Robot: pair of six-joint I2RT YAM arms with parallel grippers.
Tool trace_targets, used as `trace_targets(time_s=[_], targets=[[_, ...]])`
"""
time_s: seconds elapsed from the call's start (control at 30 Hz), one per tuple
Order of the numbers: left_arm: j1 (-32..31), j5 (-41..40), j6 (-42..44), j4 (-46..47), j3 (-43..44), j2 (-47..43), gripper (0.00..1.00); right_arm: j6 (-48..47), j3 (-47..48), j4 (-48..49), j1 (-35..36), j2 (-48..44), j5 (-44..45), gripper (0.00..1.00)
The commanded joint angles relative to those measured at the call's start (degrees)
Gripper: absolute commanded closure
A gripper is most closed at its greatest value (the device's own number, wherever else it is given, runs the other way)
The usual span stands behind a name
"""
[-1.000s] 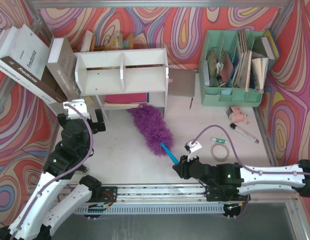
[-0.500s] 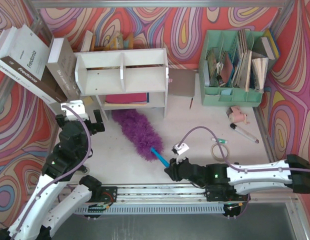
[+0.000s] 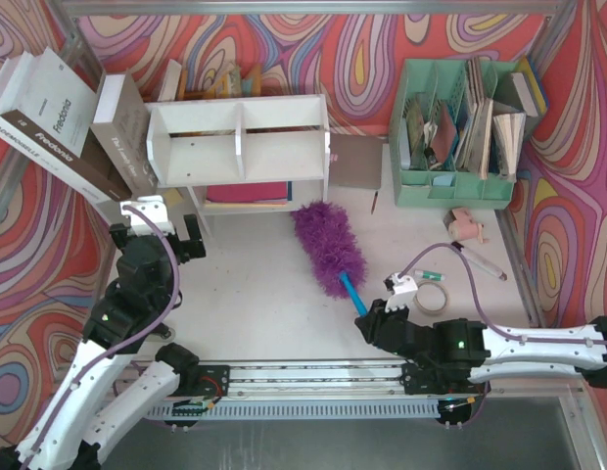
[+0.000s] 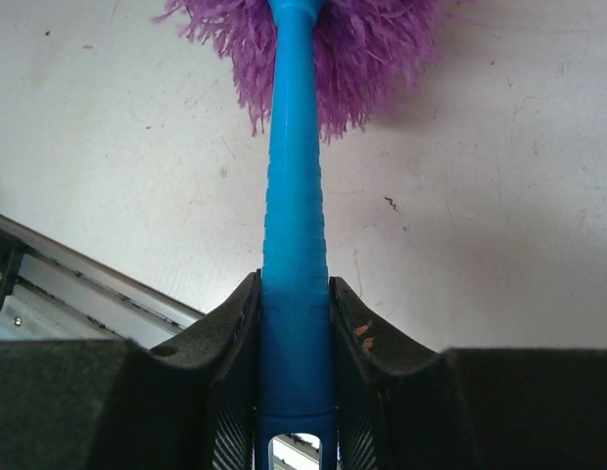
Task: Dust the bookshelf with a duster
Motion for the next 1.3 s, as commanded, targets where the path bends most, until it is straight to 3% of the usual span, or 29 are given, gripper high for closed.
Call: trace_targets(time_s=[0.0, 0.1, 0.23, 0.33, 0.57, 0.67, 0.8, 1.07, 1.17, 1.27], targets=[[0.34, -0.59, 0.22, 0.33, -0.32, 0.4, 0.01, -2.62, -0.77, 8.99, 0.16, 5.33, 2.51, 1.0], [0.34, -0.62, 0.17, 0.31, -0.28, 0.61, 0.02, -11.44, -0.55, 23.22, 0.18, 11.32, -3.35, 1.0], [0.29, -0.8, 0.18, 0.34, -0.36, 0.56, 0.01, -17.87, 1.65, 31.83, 0.17, 18.08, -9.59, 1.0], [0.28, -0.59, 0.19, 0.13, -0.25, 0.56, 0.02, -17.14, 1.63, 31.28, 0.17, 17.94, -8.85, 1.0], [0.35, -0.38, 0.1, 0.28, -0.41, 0.3, 0.02, -6.31, -0.44, 11.4, 0.16, 5.7, 1.19, 1.0], [0.34, -0.27, 0.2, 0.22, -0.2, 0.55, 0.01, -5.61, -1.7, 9.73, 0.19, 1.69, 1.37, 1.0], [0.41, -0.33, 0.11, 0.07, -0.18, 0.52, 0.01, -9.54, -3.19, 18.79, 0.24, 3.96, -1.82, 1.0], [0.32, -0.67, 0.06, -0.1, -0.16, 0.41, 0.01, -19.59, 2.29, 43.53, 0.24, 24.63, -13.06, 1.0], [0.34, -0.55, 0.03, -0.1, -0.2, 0.37, 0.02, -21.5, 3.05, 45.41, 0.21, 26.47, -14.83, 1.0], [0.36, -0.62, 0.03, -0.23, -0.09, 0.3, 0.01, -19.92, 3.39, 39.75, 0.18, 25.1, -11.74, 1.0]])
